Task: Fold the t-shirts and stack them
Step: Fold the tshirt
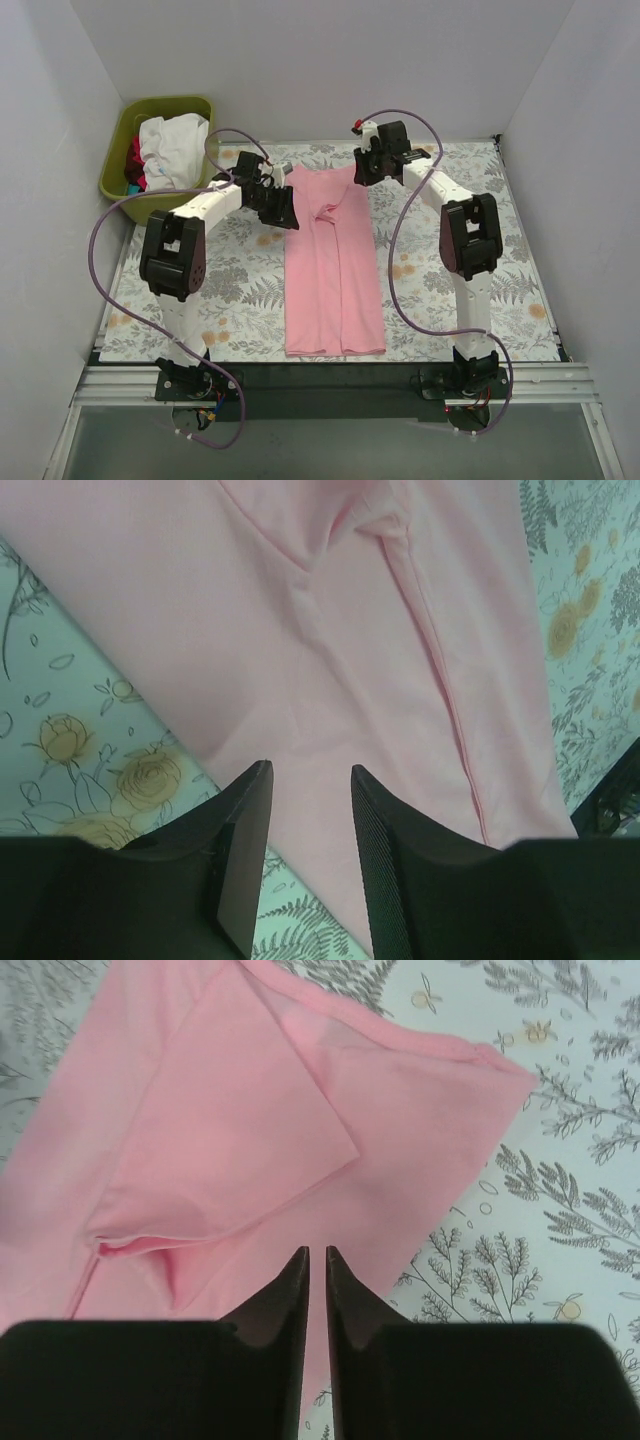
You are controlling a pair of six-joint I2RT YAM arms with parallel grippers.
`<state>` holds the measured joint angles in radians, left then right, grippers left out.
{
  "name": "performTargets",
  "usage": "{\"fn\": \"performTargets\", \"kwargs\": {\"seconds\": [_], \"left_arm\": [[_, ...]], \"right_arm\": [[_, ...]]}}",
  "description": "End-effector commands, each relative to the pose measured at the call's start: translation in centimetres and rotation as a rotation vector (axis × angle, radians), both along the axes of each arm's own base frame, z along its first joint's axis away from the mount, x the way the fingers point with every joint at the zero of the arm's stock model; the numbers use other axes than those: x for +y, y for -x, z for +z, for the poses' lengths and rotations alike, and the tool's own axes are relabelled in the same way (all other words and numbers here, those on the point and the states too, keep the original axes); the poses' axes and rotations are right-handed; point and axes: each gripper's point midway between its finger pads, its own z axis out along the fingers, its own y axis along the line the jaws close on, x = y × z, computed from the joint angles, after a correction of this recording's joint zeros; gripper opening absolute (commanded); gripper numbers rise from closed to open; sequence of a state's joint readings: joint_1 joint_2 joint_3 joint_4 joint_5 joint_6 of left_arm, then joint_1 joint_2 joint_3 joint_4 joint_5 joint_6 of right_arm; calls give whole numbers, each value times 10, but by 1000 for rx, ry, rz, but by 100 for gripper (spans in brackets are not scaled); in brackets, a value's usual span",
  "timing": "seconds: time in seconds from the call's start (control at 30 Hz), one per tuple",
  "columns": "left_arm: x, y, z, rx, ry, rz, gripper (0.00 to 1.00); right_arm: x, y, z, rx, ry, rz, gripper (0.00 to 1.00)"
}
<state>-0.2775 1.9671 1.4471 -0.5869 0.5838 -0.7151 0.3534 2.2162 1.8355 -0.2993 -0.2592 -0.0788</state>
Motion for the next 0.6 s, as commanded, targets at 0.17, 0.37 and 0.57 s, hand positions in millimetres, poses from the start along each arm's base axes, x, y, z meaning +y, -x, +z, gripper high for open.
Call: {"fn": "performTargets", "kwargs": {"seconds": [0.17,0.37,0.57], "left_arm": [[-5,-36,-25,17,-23,80,35],[-2,-42,-48,59,-67,122,34],[1,-64,-77,79,-120,162,31]], "right_arm": [[4,51,-35,246,-13,85,1],[-3,60,-72,316,30,72,1],[-24,30,-100,305,112,-35,1]]}}
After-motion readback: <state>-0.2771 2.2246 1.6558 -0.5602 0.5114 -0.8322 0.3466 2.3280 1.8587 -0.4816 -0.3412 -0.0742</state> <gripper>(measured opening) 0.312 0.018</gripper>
